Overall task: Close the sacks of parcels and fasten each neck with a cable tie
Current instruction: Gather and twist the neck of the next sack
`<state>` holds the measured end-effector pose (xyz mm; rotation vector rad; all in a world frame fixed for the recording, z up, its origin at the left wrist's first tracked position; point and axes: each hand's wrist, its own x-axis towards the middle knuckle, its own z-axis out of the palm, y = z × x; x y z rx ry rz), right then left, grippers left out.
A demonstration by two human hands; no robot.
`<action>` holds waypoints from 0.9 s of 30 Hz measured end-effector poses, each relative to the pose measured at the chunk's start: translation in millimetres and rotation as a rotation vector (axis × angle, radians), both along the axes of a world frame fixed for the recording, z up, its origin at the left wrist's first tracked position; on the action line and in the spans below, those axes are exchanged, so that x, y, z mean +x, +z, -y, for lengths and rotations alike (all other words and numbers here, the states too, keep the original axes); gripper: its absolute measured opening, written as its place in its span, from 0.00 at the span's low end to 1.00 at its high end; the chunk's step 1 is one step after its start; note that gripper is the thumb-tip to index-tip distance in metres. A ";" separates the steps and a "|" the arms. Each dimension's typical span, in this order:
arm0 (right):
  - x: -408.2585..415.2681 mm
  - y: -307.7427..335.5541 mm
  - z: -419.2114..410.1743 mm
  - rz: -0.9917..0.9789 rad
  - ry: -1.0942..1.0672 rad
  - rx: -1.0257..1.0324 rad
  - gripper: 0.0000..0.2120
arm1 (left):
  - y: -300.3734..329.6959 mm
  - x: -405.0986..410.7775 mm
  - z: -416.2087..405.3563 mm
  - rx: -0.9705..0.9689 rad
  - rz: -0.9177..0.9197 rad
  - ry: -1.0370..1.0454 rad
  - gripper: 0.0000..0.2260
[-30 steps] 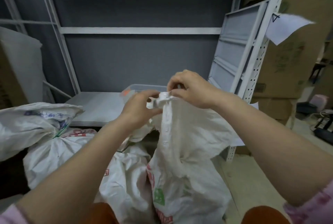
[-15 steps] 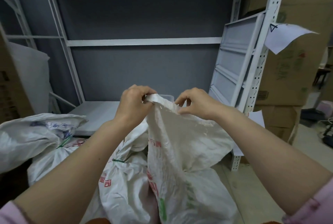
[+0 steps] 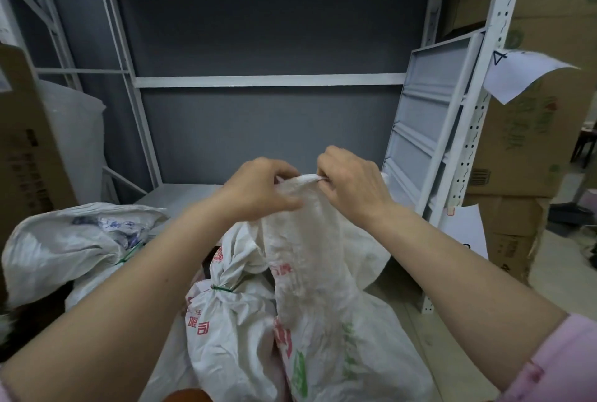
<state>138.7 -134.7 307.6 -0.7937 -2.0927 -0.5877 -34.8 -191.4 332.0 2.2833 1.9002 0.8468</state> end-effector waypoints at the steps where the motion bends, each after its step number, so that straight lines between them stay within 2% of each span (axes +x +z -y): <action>1: -1.1 0.0 2.3 0.012 0.012 0.057 0.09 | 5.3 2.4 1.9 -0.016 0.079 -0.041 0.15; 3: -1.7 -0.6 3.5 0.030 -0.002 0.127 0.09 | 9.0 3.5 0.7 0.042 0.099 -0.037 0.10; 5: -2.7 -0.3 4.5 -0.005 -0.009 0.101 0.09 | 5.7 4.5 -1.9 0.137 0.032 0.001 0.08; 6: -3.4 -0.6 4.1 -0.027 -0.010 0.043 0.09 | 2.3 5.9 -2.8 0.177 -0.017 0.012 0.07; 8: -1.8 1.7 1.3 -0.027 -0.017 -0.220 0.06 | -4.5 8.0 -3.7 0.248 -0.113 0.028 0.08; 10: 5.9 5.9 -5.1 0.073 -0.068 -0.432 0.07 | -8.9 6.5 -3.9 0.299 -0.148 0.034 0.09; 12: 15.8 6.2 -12.8 0.191 -0.128 -0.504 0.08 | -12.3 1.9 -4.9 0.322 -0.120 0.034 0.10; 16: 21.3 -2.2 -21.3 0.202 -0.111 -0.497 0.11 | -14.8 -4.5 -6.5 0.301 -0.082 0.000 0.11; 19: 15.1 -3.9 -24.3 0.227 -0.105 -0.490 0.05 | -15.2 -7.2 -6.5 0.281 -0.074 0.016 0.12; 20: 13.9 -4.1 -24.8 0.233 -0.119 -0.478 0.01 | -16.3 -8.7 -7.0 0.277 -0.070 0.030 0.13; 22: 12.5 -4.1 -23.3 0.220 -0.143 -0.427 0.04 | -18.6 -12.0 -7.3 0.247 -0.078 0.067 0.18; 24: 11.7 -5.4 -20.3 0.181 -0.148 -0.342 0.05 | -20.1 -13.0 -7.6 0.157 -0.173 0.125 0.23; 26: 8.4 -7.0 -16.0 0.171 -0.155 -0.251 0.05 | -17.9 -7.5 -7.5 0.105 -0.279 0.152 0.20; 27: 5.9 -9.3 -15.1 0.162 -0.141 -0.205 0.06 | -15.2 -2.4 -7.5 0.107 -0.268 0.127 0.16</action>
